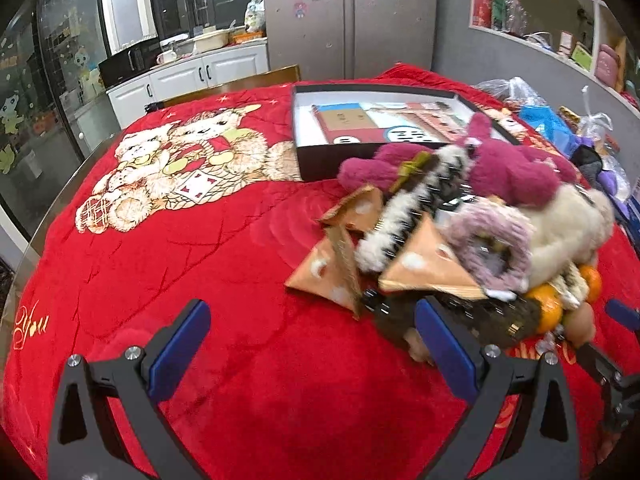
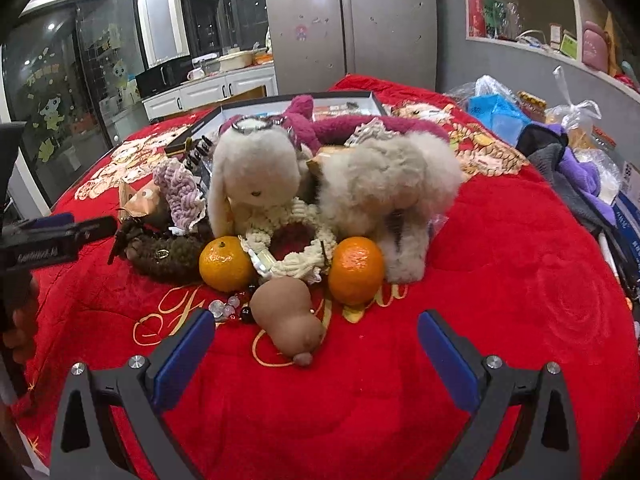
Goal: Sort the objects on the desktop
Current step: 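Move right gripper to brown gourd toy while left gripper approaches tan triangular packet, then close right gripper on gourd toy while left gripper closes on triangular packet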
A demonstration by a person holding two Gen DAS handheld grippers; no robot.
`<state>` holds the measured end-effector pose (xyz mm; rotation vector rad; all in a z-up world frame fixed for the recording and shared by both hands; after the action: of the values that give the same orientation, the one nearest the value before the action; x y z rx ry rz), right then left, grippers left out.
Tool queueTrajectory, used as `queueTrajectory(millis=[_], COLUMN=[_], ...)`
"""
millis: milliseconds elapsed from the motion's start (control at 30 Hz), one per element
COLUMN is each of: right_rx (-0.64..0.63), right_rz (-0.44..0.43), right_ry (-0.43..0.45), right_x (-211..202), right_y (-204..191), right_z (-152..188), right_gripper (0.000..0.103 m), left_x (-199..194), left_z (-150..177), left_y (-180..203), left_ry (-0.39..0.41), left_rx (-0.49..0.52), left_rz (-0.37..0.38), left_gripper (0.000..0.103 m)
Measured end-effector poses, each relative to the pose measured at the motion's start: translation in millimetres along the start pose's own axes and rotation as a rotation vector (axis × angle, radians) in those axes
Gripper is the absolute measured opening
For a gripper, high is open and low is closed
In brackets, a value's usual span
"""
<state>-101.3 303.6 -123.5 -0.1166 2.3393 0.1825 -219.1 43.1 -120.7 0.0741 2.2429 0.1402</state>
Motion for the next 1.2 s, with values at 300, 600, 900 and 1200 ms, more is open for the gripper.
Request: queueTrajectory(millis=[300, 600, 900, 1200], right_rx=[0.048, -0.054, 0.009, 0.01], right_rz=[-0.059, 0.034, -0.021, -0.082], right_ry=[-0.085, -0.151, -0.102, -0.046], right_x=[25, 33, 27, 21], right_y=[-1, -16, -10, -16], right_z=[2, 1, -2, -8], right_gripper=[0.103, 0.103, 0.092, 0.034], left_x=[34, 50, 47, 42], left_z=[-11, -7, -5, -2], left_y=[-10, -20, -12, -6], left_ry=[-0.042, -0.053, -0.047, -0.037], left_rx=[-0.024, -0.089, -0.066, -0.041], left_rz=[0.014, 0.057, 0.109, 0.119], left_gripper=[0.103, 0.103, 0.075, 0.044])
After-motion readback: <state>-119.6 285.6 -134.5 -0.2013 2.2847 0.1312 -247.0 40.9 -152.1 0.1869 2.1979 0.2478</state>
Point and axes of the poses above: each gripper's, at about its wrist camera, not at the fingertips, and x roughly the way its jaws point, y to its right, z to its underside, the point moved 7 cm from there along x, roughly the way its jaws point, and after that the axes turned 14 degrees about -x, right-handed, at the moved point
